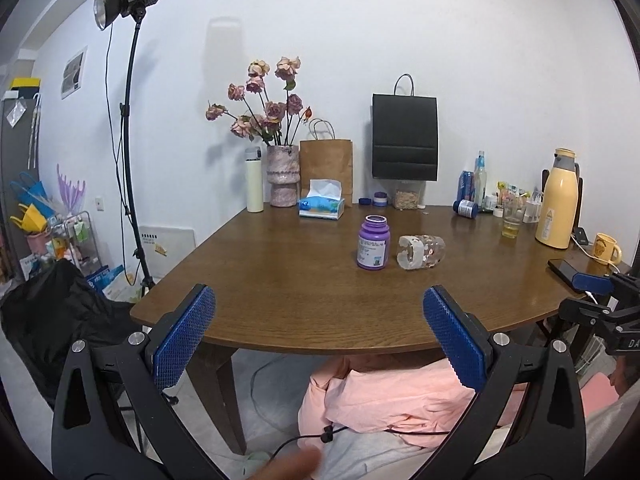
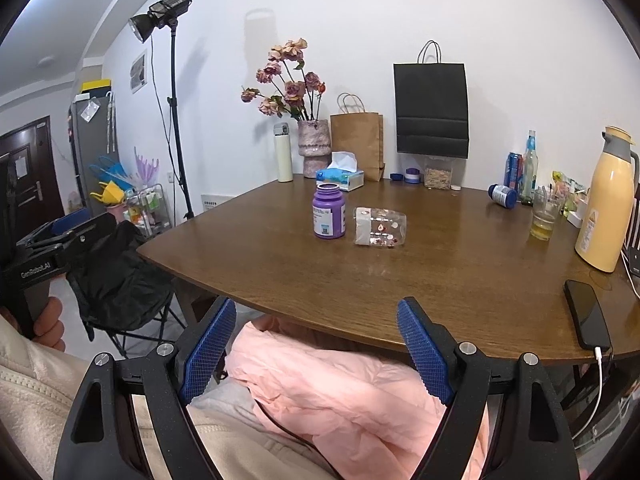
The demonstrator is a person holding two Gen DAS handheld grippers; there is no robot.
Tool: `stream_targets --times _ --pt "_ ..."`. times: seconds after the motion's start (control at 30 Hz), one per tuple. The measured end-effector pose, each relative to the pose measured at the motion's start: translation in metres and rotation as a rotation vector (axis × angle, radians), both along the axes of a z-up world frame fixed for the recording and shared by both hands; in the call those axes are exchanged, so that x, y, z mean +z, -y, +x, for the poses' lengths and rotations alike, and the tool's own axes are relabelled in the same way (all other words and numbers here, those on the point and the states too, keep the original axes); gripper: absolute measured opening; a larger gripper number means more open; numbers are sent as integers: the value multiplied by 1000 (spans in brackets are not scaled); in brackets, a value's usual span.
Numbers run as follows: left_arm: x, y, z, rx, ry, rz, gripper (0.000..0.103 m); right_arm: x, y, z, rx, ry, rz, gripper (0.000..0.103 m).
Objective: Flip cup upright
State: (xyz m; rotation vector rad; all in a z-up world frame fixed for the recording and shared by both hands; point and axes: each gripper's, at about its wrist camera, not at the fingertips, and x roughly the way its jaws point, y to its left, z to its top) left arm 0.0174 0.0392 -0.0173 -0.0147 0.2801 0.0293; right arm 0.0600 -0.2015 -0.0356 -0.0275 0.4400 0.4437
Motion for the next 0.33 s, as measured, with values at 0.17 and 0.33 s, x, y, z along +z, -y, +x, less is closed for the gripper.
stream_targets --times 0.17,0.33 --pt "1 0 0 -3 0 1 103 0 0 1 2 -4 2 87" --pt "1 0 0 -9 -1 0 103 -1 -1 1 4 -2 4 87"
